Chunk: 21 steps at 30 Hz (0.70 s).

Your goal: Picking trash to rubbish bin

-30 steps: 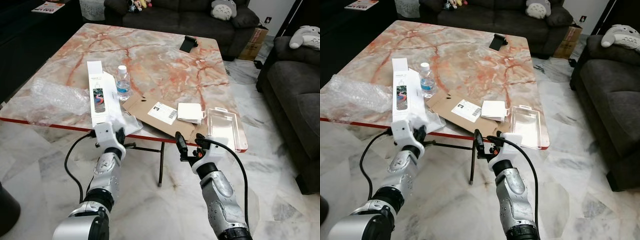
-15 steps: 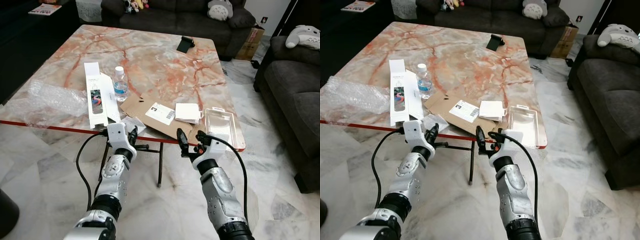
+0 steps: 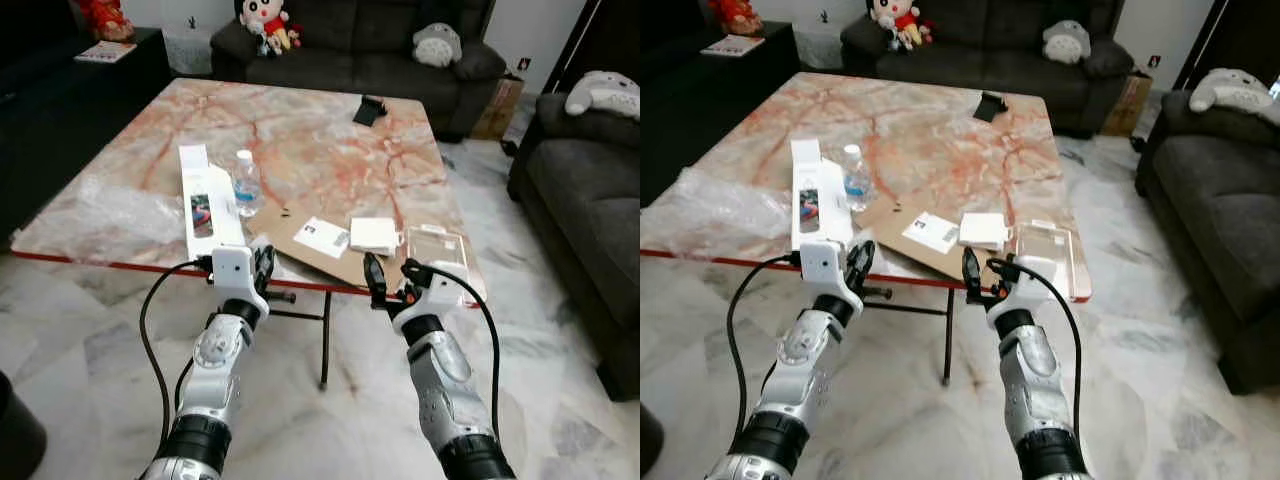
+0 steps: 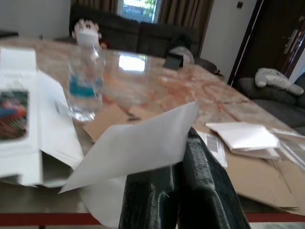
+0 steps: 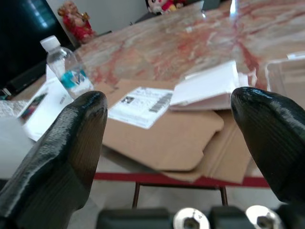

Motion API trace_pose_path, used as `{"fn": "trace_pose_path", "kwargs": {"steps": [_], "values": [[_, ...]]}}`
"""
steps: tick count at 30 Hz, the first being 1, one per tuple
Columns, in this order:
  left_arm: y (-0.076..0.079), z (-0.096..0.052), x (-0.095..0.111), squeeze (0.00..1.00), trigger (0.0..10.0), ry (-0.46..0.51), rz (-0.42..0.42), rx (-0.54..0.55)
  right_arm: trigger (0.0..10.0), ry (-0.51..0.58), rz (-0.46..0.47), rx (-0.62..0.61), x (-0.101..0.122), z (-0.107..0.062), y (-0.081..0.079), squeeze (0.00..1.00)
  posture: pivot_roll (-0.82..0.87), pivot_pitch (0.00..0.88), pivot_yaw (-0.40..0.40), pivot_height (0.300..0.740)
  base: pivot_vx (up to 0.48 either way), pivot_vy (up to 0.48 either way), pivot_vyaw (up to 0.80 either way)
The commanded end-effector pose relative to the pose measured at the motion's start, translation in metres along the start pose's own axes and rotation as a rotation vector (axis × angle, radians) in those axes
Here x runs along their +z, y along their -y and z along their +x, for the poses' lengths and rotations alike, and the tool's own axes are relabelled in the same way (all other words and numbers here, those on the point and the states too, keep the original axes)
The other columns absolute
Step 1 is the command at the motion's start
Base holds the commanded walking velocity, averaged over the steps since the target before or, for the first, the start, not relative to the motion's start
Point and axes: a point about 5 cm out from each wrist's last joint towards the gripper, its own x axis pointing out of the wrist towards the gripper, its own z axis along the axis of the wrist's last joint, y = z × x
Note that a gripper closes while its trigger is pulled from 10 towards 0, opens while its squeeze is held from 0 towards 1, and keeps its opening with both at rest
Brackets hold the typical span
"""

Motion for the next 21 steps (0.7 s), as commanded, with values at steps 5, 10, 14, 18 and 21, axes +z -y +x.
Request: {"fn": "trace_pose_path", "kwargs": {"steps": [5,10,14,18,21], "values": [[0.004,-0.004,0.009,0.0,10.0,0.003,0.041,-0.05,10.0,-0.024,-0.016,-0.044,-0.005,-0.004,0.015,0.0,0.16,0.0,-0.069,0.74,0.0,0.0,0.0],[-0.004,-0.018,-0.004,0.0,10.0,-0.078,0.093,-0.064,10.0,-0.06,-0.015,-0.079,-0.015,-0.011,0.025,0.0,0.17,0.0,-0.068,0.74,0.0,0.0,0.0],[-0.01,-0.023,-0.013,0.0,10.0,-0.147,0.155,-0.083,10.0,-0.087,-0.013,-0.095,-0.023,-0.015,0.03,0.0,0.17,0.0,-0.068,0.74,0.0,0.0,0.0],[-0.035,-0.042,-0.048,0.0,10.0,-0.332,0.264,-0.038,10.0,-0.218,-0.019,-0.148,-0.051,-0.033,0.043,0.0,0.17,0.0,-0.068,0.74,0.0,0.0,0.0],[-0.042,-0.049,-0.059,0.0,10.0,-0.389,0.263,-0.017,10.0,-0.259,-0.018,-0.172,-0.059,-0.041,0.049,0.0,0.17,0.0,-0.068,0.74,0.0,0.0,0.0]]}}
